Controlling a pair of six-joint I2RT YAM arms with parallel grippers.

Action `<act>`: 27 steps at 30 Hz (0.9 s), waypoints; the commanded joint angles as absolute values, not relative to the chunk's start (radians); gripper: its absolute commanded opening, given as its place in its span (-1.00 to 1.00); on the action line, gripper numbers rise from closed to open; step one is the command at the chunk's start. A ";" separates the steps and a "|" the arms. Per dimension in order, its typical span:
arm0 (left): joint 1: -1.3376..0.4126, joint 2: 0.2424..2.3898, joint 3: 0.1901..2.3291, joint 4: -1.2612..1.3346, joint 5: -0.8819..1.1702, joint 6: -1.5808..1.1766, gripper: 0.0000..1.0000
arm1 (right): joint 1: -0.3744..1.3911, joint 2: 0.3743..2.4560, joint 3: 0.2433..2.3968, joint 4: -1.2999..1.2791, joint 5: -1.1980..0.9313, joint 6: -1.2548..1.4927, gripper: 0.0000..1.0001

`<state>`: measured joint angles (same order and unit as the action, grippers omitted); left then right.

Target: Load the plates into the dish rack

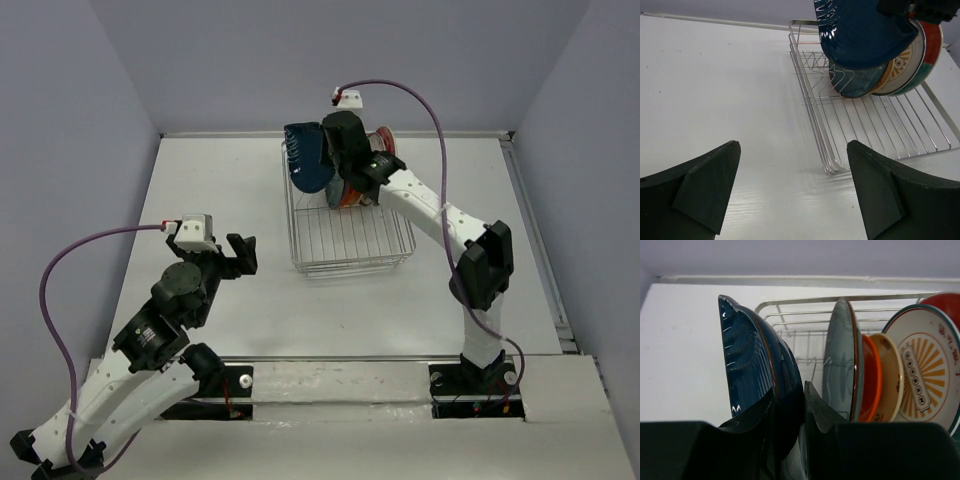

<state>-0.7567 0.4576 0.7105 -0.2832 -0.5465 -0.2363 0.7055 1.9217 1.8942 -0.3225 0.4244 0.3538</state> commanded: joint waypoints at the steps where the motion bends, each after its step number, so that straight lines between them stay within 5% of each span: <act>1: -0.747 0.439 0.706 -0.213 -0.515 -0.229 0.98 | 0.775 1.983 2.103 -0.258 0.802 0.273 -0.86; 15: -0.741 0.411 0.699 -0.202 -0.466 -0.233 0.98 | 0.831 2.212 2.272 -0.055 1.120 -0.099 -0.86; 27: -0.741 0.402 0.698 -0.201 -0.465 -0.230 0.98 | 0.822 2.258 2.255 -0.029 1.103 -0.169 -0.86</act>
